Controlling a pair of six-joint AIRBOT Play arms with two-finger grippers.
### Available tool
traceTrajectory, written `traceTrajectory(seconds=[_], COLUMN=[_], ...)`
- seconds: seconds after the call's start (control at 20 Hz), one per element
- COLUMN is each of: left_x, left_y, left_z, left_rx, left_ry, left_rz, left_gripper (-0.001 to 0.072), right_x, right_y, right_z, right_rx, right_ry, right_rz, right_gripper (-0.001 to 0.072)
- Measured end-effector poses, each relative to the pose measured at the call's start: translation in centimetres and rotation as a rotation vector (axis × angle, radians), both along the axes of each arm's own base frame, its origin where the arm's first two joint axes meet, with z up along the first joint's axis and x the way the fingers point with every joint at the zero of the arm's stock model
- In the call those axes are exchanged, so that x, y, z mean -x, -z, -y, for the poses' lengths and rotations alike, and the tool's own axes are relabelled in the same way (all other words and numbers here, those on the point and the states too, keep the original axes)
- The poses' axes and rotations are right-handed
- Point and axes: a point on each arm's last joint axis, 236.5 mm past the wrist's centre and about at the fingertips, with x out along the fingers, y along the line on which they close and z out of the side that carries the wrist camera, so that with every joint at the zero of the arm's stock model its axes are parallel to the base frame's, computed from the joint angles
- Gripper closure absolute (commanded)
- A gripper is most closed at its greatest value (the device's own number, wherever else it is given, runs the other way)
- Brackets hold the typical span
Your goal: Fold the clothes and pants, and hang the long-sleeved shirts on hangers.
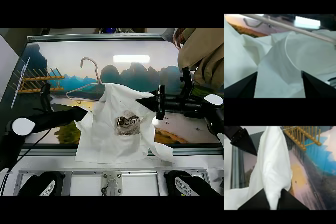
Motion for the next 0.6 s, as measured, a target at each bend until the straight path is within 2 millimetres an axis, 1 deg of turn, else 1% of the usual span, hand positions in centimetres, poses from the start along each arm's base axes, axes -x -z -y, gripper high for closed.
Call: traceTrajectory(seconds=[0.15, 0.4, 0.5, 0.55, 0.6], left_x=[-0.1, -0.2, -0.1, 0.0, 0.0], left_y=[0.6, 3.5, 4.4, 4.7, 4.9], left_z=[1.6, 3.6, 4.3, 4.7, 5.0], left_rx=[0.036, 0.041, 0.040, 0.042, 0.042], left_ry=[-0.022, -0.024, -0.020, -0.017, -0.016], left_rz=[-0.005, -0.086, -0.108, -0.118, -0.121], left_gripper=[0.0124, 0.0124, 0.0126, 0.0274, 0.0496], right_x=[0.0, 0.0, 0.1, 0.1, 0.1], right_y=[0.0, 0.0, -0.1, 0.0, 0.0], right_z=[0.0, 0.0, 0.0, 0.0, 0.0], right_rx=[0.000, -0.002, -0.001, 0.001, 0.002], right_ry=[0.000, 0.002, 0.002, 0.001, 0.001], right_rz=[0.001, -0.009, -0.009, -0.010, -0.010], right_gripper=[0.0703, 0.0703, 0.0703, 0.0703, 0.0703])
